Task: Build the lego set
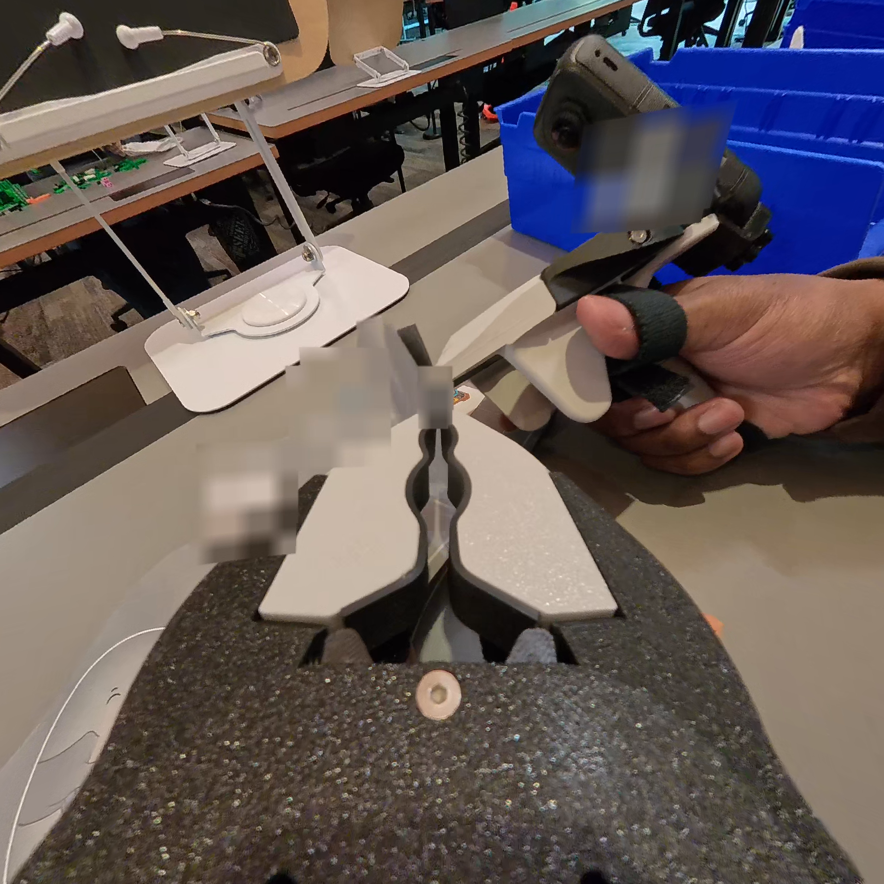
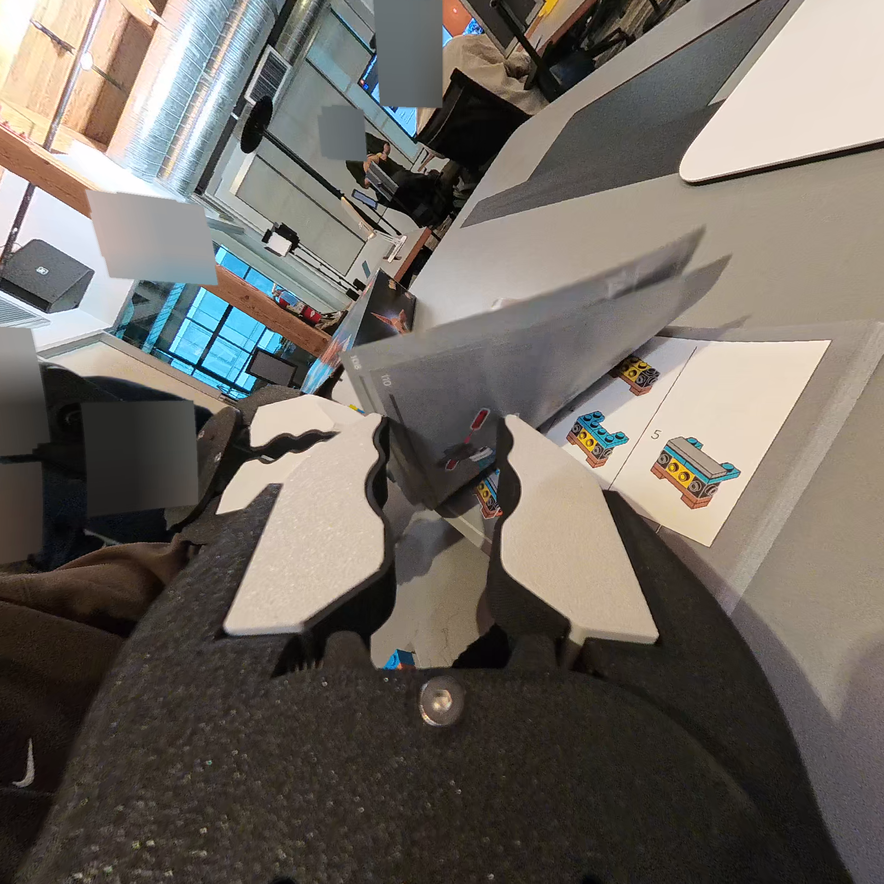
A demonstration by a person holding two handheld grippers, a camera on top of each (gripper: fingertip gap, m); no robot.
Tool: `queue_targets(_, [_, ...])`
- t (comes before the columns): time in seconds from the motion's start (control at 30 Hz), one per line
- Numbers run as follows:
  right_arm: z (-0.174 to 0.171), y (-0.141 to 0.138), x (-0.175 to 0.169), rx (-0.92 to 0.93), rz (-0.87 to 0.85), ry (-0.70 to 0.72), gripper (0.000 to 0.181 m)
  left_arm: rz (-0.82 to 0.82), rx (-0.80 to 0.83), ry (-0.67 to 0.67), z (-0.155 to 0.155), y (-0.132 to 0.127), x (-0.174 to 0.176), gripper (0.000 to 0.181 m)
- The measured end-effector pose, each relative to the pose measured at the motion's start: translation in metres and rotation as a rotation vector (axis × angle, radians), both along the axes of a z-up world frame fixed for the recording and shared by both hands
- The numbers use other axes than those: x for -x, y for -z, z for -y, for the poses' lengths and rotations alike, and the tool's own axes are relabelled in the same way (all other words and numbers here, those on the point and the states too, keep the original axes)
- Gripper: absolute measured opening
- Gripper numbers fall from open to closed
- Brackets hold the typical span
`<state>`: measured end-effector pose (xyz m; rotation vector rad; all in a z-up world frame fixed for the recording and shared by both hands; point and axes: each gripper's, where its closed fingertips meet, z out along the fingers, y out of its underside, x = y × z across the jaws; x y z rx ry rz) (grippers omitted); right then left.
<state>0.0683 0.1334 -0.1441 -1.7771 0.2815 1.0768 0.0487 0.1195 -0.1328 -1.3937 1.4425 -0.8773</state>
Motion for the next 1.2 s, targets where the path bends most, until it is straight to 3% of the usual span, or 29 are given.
queue_targets(0.33, [-0.001,0.003,0.001,0.017,0.031,0.006,0.041,0.01,0.018,-0.024,-0.009,-0.007,0.001,0.006])
queue_targets(0.5, [-0.001,0.004,0.003,0.016,0.049,0.003,0.04,0.025,0.145,-0.04,-0.016,-0.011,-0.002,0.016])
queue_targets(0.73, [-0.001,0.004,0.007,0.012,0.086,-0.007,0.04,0.056,0.259,-0.029,-0.015,-0.014,-0.007,0.016])
queue_targets(0.87, [0.0,0.004,0.009,0.009,0.102,-0.013,0.04,0.051,0.284,-0.036,-0.017,-0.011,-0.009,0.013])
queue_targets(0.97, [0.0,0.004,0.01,0.007,0.103,-0.013,0.04,0.063,0.301,-0.038,-0.019,-0.012,-0.008,0.0])
queue_targets(1.2, [0.001,0.0,0.003,-0.022,0.131,0.044,0.045,0.143,0.375,-0.085,-0.033,-0.021,0.004,0.0])
